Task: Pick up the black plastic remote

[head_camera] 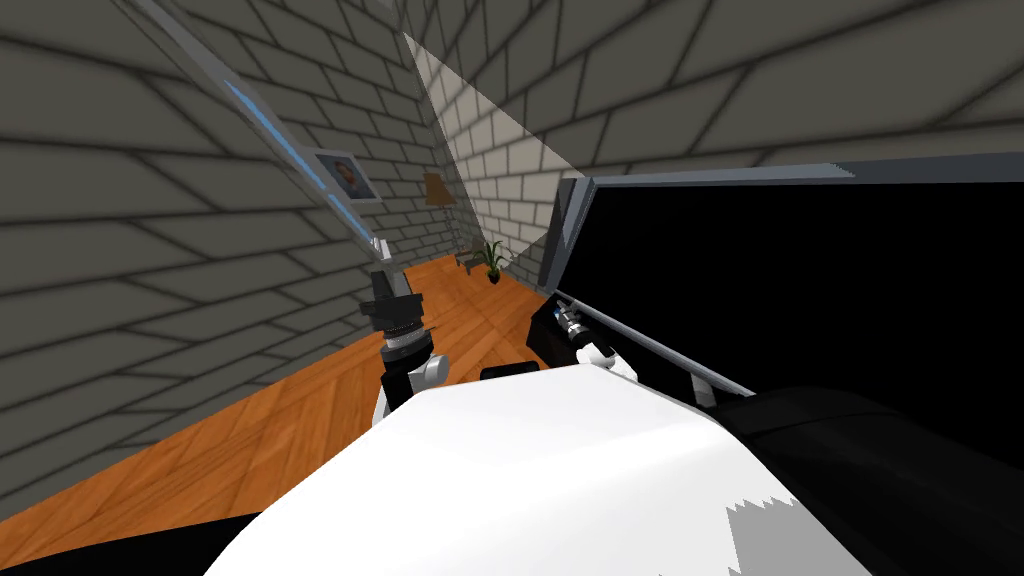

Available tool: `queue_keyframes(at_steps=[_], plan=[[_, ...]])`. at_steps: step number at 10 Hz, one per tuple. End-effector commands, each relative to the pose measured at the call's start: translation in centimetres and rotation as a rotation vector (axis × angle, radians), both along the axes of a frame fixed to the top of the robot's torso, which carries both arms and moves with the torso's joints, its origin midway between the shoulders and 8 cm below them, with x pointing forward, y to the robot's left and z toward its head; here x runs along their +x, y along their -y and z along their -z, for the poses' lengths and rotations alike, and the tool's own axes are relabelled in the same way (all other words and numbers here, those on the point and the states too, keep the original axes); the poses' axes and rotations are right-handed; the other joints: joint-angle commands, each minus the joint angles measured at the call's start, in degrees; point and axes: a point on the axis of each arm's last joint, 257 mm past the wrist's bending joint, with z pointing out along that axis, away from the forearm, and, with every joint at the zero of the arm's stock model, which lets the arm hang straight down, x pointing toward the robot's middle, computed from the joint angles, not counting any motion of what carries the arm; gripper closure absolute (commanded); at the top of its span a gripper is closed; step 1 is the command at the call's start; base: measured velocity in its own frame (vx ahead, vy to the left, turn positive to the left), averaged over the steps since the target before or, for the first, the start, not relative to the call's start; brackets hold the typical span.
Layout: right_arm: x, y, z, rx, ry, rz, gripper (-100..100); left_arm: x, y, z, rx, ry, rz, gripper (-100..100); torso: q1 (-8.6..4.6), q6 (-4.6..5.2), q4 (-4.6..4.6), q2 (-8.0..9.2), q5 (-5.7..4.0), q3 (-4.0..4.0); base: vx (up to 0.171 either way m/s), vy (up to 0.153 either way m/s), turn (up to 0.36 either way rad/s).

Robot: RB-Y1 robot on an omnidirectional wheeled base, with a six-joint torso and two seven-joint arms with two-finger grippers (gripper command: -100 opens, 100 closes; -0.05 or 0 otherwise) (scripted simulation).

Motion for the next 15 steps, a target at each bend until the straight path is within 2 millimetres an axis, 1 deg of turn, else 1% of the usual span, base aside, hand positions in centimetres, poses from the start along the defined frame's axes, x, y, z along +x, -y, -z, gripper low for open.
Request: queue_keyframes(at_steps=[1,2,3,4,5,6,7,8,10,11,12,13,14,15], plan=[[-1.4,0.8,3.9,-0.018,-0.114,-0.017,-100,0.0,0.0,0.0,0.0,0.0,0.0,0,0.0,0.0,0.0,0.0,0.0,0.0,-0.046,-0.036,0.405],[-1.8,1.4,5.1,-0.003,-0.144,-0.004,-100,0.0,0.0,0.0,0.0,0.0,0.0,0,-0.05,0.01,0.0,0.03,-0.01,0.02,-0.03,-0.041,0.293],[-2.9,2.2,7.9,-0.011,-0.221,-0.006,-100,0.0,0.0,0.0,0.0,0.0,0.0,0,-0.07,0.03,0.0,-0.01,-0.02,0.0,-0.028,-0.039,0.437],[-3.1,2.1,8.2,-0.003,-0.236,-0.006,-100,0.0,0.0,0.0,0.0,0.0,0.0,0,-0.08,0.01,0.0,-0.02,-0.01,-0.01,-0.02,-0.041,0.136],[-4.4,2.8,10.8,-0.002,-0.312,-0.008,-100,0.0,0.0,0.0,0.0,0.0,0.0,0,-0.09,0.07,-0.01,-0.06,-0.02,-0.03,-0.015,-0.033,0.267],[-4.6,2.9,11.1,-0.003,-0.326,-0.008,-100,0.0,0.0,0.0,0.0,0.0,0.0,0,-0.05,0.02,-0.01,-0.08,-0.01,-0.04,-0.011,-0.034,0.167],[-5.9,3.3,13.2,0.0,-0.4,-0.016,-100,0.0,0.0,0.0,0.0,0.0,0.0,0,-0.07,0.07,-0.02,-0.11,-0.01,-0.06,-0.008,-0.043,0.287],[-6.5,3.9,14.1,-0.003,-0.42,-0.005,-100,0.0,0.0,0.0,0.0,0.0,0.0,0,-0.1,0.03,-0.02,-0.13,-0.02,-0.07,-0.013,-0.045,0.205],[-9.9,5.7,18.3,-0.017,-0.569,-0.007,-100,0.0,0.0,0.0,0.0,0.0,0.0,0,-0.13,0.04,-0.03,-0.15,-0.02,-0.08,-0.002,-0.061,0.305],[-10.6,5.9,19.1,-0.001,-0.596,0.004,-100,0.0,0.0,0.0,0.0,0.0,0.0,0,-0.23,0.03,-0.03,-0.19,-0.04,-0.1,0.002,-0.082,0.26],[-12.6,7.0,21.0,-0.006,-0.675,0.006,-100,0.0,0.0,0.0,0.0,0.0,0.0,0,-0.24,0.07,-0.04,-0.18,-0.05,-0.1,-0.001,-0.08,0.307],[-12.8,7.1,21.1,0.002,-0.679,0.011,-100,0.0,0.0,0.0,0.0,0.0,0.0,0,-0.25,0.06,-0.04,-0.18,-0.05,-0.1,-0.002,-0.059,0.146],[-14.8,8.3,22.8,0.005,-0.748,0.022,-100,0.0,0.0,0.0,0.0,0.0,0.0,0,-0.17,0.09,-0.03,-0.19,-0.03,-0.1,-0.009,-0.055,0.289],[-15.0,8.2,22.9,0.006,-0.758,0.02,-100,0.0,0.0,0.0,0.0,0.0,0.0,0,-0.16,0.05,-0.03,-0.17,-0.03,-0.09,-0.007,-0.055,0.135]])
